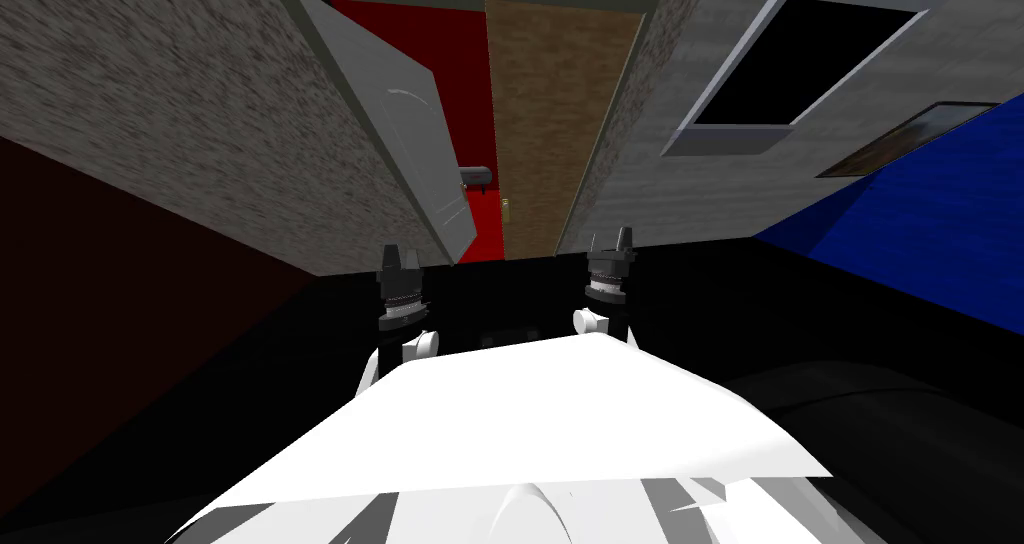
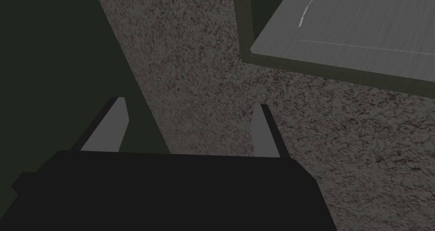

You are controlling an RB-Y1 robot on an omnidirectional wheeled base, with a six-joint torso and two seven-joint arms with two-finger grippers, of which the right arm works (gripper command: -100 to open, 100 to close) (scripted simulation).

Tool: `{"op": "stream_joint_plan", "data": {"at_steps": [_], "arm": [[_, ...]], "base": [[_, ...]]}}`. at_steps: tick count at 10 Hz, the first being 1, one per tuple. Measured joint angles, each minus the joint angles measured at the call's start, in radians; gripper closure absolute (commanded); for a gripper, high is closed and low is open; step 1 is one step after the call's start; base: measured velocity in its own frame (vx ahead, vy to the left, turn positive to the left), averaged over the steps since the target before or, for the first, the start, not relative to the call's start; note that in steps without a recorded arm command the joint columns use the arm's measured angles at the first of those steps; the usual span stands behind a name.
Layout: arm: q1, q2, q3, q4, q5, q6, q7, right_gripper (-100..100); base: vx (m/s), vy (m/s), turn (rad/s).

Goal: Push the door open

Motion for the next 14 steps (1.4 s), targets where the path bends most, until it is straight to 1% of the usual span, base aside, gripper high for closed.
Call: {"op": "stream_joint_plan", "data": {"at_steps": [1,2,4,6,7,8,9,12,13,14], "arm": [[-0.013,-0.004,0.006,0.014,0.002,0.003,-0.001,-100],[-0.020,-0.011,0.008,0.024,-0.001,0.006,-0.003,-100],[-0.033,-0.020,0.025,0.050,0.001,0.008,-0.007,-100],[-0.065,-0.031,0.045,0.083,0.003,0.024,-0.010,-100],[-0.072,-0.035,0.057,0.100,0.005,0.024,-0.011,-100],[-0.088,-0.044,0.062,0.122,0.002,0.027,-0.016,-100],[-0.097,-0.050,0.071,0.140,0.002,0.028,-0.019,-100],[-0.140,-0.066,0.098,0.196,0.003,0.042,-0.028,-100],[-0.163,-0.073,0.108,0.228,0.003,0.045,-0.031,-100],[-0.172,-0.080,0.127,0.247,0.004,0.051,-0.036,-100]], "base": [[0.159,0.035,-0.064],[0.154,0.030,-0.072],[0.180,0.027,-0.096],[0.177,0.035,-0.090],[0.159,0.030,-0.103],[0.144,0.038,-0.096],[0.152,0.058,-0.114],[0.113,0.045,-0.100],[0.160,0.071,-0.150],[0.161,0.073,-0.151]]}}
